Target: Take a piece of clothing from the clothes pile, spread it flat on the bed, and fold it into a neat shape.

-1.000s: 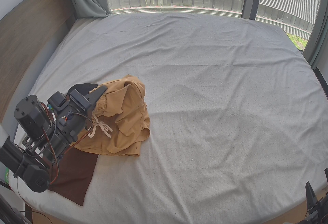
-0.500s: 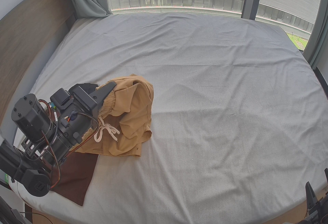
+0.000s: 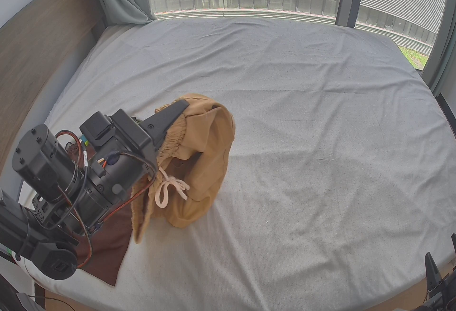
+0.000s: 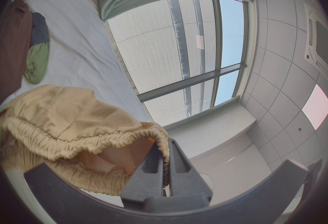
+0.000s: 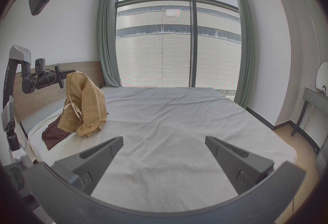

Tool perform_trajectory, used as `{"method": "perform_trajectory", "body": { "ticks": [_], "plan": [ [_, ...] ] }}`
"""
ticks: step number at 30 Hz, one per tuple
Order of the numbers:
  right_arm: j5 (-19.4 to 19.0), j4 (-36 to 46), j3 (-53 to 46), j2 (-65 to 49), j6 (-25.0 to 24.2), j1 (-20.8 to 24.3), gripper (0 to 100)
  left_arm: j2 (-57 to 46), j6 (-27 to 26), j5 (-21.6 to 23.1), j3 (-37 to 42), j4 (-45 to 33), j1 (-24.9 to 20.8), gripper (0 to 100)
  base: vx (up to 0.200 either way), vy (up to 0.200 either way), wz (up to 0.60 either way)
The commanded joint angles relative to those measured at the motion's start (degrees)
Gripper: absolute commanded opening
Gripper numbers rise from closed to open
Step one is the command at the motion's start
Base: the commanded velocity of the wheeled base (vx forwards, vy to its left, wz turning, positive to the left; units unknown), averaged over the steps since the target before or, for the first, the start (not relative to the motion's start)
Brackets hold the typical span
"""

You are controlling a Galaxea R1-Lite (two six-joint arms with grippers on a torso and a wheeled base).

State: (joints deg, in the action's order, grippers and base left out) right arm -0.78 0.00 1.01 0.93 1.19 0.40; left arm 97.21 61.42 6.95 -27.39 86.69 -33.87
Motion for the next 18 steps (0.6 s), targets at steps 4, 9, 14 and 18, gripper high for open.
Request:
{"method": "perform_trajectory", "body": {
  "ticks": [4, 9, 14, 18],
  "plan": [
    [0.0, 0.0, -1.0, -0.9, 0.0, 0.0, 100, 0.4, 0.1, 0.5, -2.6, -0.2, -4.4, 0, 0.000, 0.000, 0.00],
    [0.0, 0.0, -0.9, -0.9, 0.0, 0.0, 100, 1.1, 0.2, 0.5, -4.7, -0.5, -5.8, 0, 0.000, 0.000, 0.00],
    [-0.1, 0.0, -0.9, -0.9, 0.0, 0.0, 100, 2.5, 0.2, 0.5, -5.7, -0.5, -8.6, 0, 0.000, 0.000, 0.00],
    [0.0, 0.0, -1.0, -0.9, 0.0, 0.0, 100, 3.7, 0.2, 0.4, -7.0, -0.5, -11.0, 0, 0.000, 0.000, 0.00]
  ]
}}
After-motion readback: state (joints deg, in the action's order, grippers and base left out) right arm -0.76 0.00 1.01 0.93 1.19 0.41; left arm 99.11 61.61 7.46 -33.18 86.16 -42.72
